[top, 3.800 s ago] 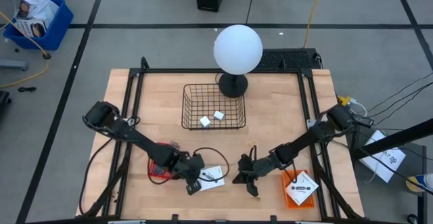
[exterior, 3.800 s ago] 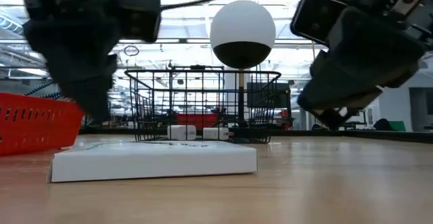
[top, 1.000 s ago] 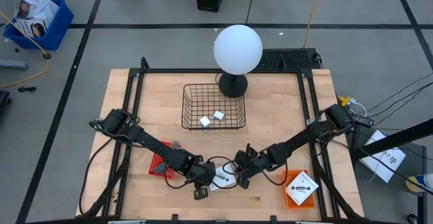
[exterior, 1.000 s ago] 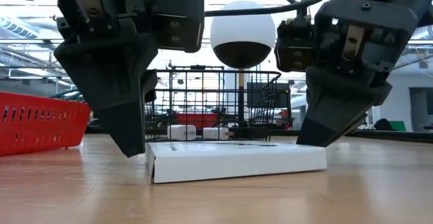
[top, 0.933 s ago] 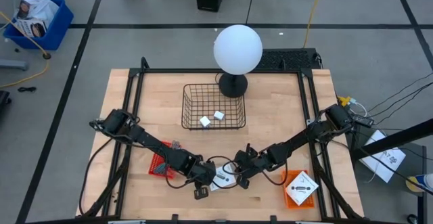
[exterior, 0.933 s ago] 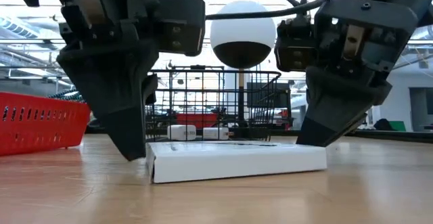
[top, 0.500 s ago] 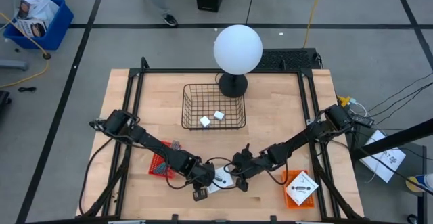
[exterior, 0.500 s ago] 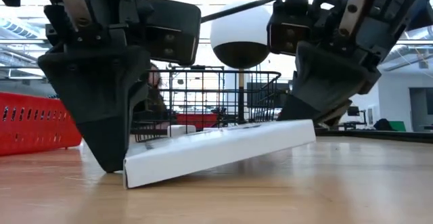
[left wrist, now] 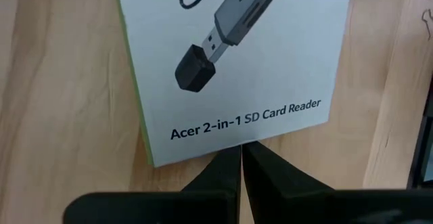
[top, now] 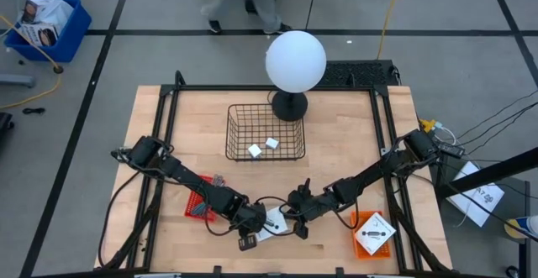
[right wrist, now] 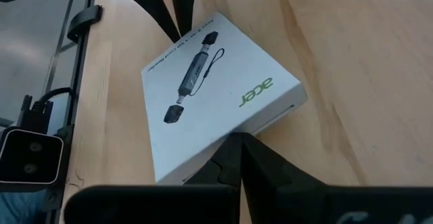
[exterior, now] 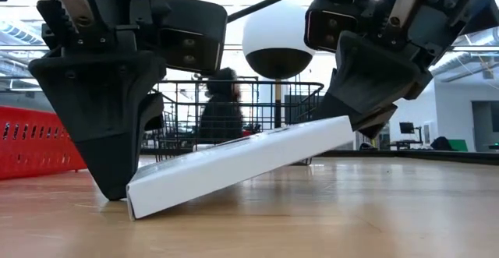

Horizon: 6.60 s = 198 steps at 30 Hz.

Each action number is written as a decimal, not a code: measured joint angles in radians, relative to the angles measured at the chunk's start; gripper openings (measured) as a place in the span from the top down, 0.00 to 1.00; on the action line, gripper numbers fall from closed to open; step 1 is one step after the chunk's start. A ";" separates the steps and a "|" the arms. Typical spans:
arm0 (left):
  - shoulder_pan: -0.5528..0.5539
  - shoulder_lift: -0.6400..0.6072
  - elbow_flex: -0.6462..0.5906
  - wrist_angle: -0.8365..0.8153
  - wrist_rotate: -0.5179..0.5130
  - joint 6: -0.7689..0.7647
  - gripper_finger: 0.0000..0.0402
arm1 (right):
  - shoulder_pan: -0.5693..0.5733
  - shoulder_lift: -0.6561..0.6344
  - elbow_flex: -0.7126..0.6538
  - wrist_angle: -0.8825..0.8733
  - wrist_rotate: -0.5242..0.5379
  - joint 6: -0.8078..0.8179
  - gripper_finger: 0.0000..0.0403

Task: Pick and place items into bin
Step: Put the white card reader box into the orange basket

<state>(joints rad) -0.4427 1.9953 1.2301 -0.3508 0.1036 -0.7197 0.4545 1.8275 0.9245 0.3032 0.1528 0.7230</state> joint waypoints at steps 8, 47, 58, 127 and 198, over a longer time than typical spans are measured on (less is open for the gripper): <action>0.000 0.001 0.000 0.001 -0.006 0.000 0.94 | 0.000 0.000 0.000 0.003 0.000 -0.009 1.00; 0.013 0.005 0.000 0.136 -0.117 -0.023 0.94 | 0.030 -0.043 0.007 0.132 0.074 -0.101 1.00; 0.012 0.003 0.000 0.136 -0.126 -0.023 0.94 | 0.027 -0.042 0.005 0.142 0.077 -0.103 1.00; -0.239 -0.516 0.000 0.099 -0.481 0.329 0.94 | 0.172 -0.225 0.130 -0.109 0.363 -0.227 0.41; -0.309 -0.555 -0.004 0.097 -0.734 0.320 0.94 | 0.575 -0.476 0.467 -1.604 0.043 0.994 0.91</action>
<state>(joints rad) -0.7522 1.4406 1.2259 -0.2537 -0.6308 -0.3998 1.0295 1.3514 1.3914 -1.3004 0.1961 1.7174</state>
